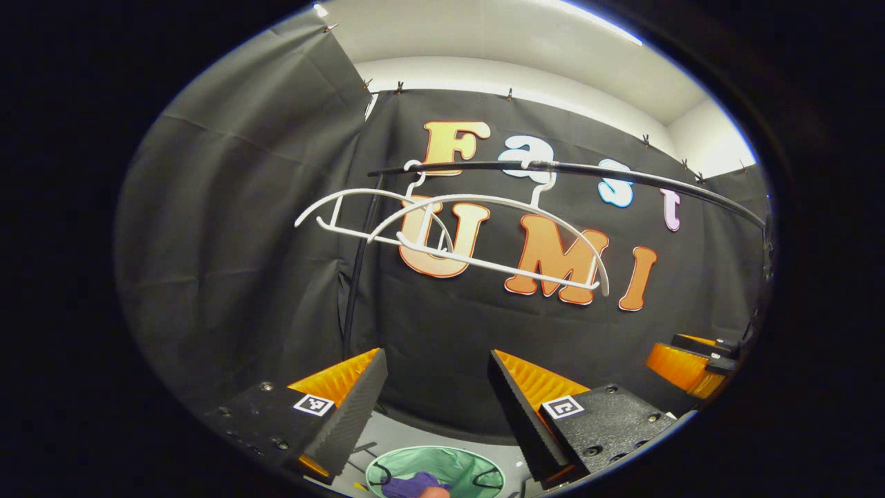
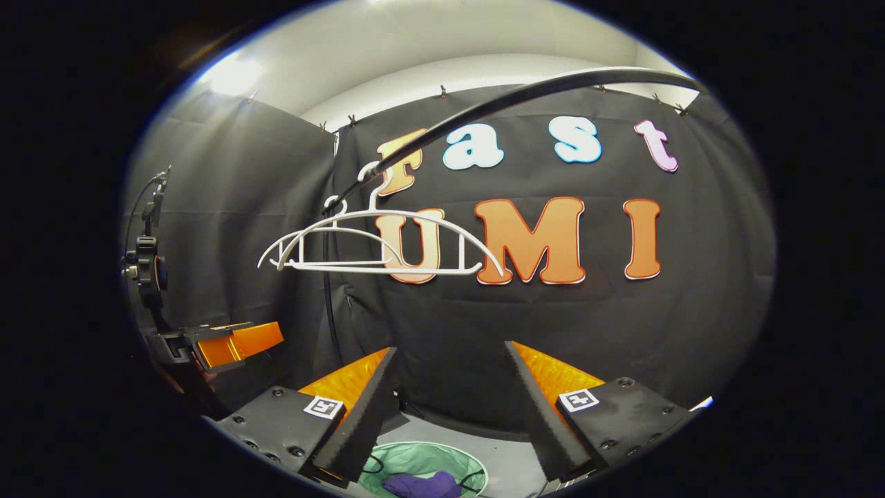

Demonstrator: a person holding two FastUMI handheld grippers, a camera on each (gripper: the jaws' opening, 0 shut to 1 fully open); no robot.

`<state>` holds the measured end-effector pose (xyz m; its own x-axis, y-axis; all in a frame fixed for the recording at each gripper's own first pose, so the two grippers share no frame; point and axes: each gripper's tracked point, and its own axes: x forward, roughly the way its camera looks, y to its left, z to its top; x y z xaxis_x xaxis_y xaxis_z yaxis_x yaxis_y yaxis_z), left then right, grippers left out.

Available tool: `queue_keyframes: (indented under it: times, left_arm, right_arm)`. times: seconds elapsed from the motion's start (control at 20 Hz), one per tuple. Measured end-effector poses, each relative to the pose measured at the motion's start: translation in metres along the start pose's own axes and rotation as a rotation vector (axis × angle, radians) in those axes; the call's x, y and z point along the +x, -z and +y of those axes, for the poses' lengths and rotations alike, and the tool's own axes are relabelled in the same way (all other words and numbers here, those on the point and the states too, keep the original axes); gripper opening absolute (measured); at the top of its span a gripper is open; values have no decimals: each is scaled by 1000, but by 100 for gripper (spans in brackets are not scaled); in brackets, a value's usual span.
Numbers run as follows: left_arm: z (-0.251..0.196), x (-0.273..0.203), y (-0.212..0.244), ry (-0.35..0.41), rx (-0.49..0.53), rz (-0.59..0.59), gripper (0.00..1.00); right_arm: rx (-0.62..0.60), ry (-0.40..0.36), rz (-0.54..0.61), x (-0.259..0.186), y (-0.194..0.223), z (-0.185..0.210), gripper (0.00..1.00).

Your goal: Grasp the clothes on the hanger with both hands and then place them into the laundry hamper below.

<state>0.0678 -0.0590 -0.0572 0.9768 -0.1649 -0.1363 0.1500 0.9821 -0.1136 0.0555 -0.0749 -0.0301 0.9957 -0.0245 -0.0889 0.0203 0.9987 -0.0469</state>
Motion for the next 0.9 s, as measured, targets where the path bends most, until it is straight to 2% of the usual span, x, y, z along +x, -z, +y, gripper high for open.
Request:
queue_keyframes:
  times: [0.1,0.15,0.2,0.5,0.55,0.6,0.65,0.7,0.75,0.8,0.9]
  left_arm:
    - [-4,4,-5,2,12,-6,90]
    - [-7,5,-7,6,8,-12,94]
    - [-10,5,-9,12,-1,-19,90]
    - [-22,2,-16,36,-5,-36,90]
    - [-23,1,-17,34,-1,-37,90]
    - [-22,1,-17,32,6,-37,94]
    - [-21,0,-18,26,10,-39,94]
    - [-20,-1,-19,20,11,-42,90]
    - [-19,-1,-21,17,11,-46,90]
    - [-19,-2,-22,13,9,-50,94]
    - [-17,-2,-23,7,8,-56,94]
  right_arm:
    - [4,7,-20,-6,-6,-3,89]
    - [4,14,-29,-8,-9,-6,89]
    - [3,21,-35,-9,-10,-7,89]
    - [9,34,-55,-10,-15,-17,89]
    - [6,32,-52,-14,-15,-17,89]
    - [4,26,-51,-11,-14,-15,89]
    - [5,21,-54,-12,-16,-15,89]
    - [3,16,-58,-12,-16,-13,89]
    - [-1,12,-61,-11,-17,-13,89]
    - [-5,10,-63,-10,-17,-12,89]
    - [-7,4,-67,-6,-17,-9,89]
